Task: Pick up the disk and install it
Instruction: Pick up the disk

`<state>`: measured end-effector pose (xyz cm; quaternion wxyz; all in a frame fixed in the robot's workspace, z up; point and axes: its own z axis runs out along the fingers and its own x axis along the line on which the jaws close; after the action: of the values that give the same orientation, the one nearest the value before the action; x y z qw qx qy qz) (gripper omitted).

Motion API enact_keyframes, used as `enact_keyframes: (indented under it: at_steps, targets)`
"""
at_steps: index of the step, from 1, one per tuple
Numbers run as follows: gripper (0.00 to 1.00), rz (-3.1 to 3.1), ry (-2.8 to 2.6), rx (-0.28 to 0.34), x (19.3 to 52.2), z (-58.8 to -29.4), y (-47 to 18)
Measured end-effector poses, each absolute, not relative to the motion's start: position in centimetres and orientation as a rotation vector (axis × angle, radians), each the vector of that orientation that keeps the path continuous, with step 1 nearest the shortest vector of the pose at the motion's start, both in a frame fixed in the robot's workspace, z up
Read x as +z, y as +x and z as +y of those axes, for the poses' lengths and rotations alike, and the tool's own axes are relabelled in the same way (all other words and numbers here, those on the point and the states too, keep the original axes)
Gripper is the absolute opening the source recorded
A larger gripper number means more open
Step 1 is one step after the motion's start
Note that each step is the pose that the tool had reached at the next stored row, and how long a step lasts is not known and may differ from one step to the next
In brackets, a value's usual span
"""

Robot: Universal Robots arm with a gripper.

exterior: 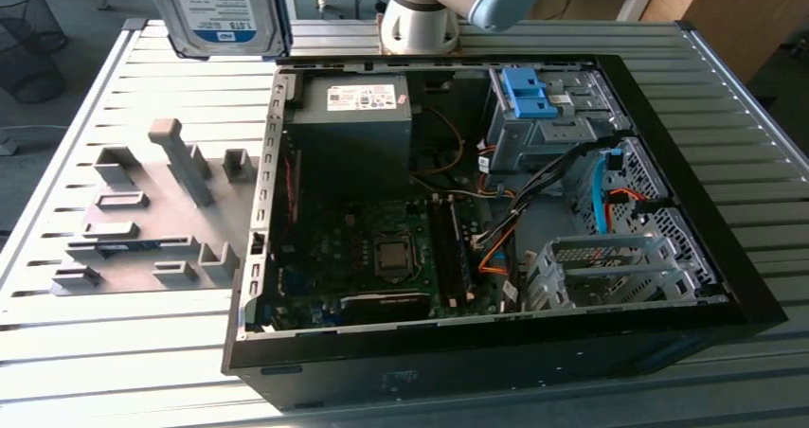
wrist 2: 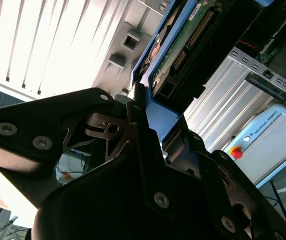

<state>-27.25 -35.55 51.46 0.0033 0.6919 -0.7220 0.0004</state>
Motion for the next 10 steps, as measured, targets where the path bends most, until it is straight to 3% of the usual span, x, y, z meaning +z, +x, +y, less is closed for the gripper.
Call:
enact_keyframes:
  at_steps: [10]
  targets:
    - [0.36, -2.264, 2.169, 0.001, 51.5, -35.6, -26.1]
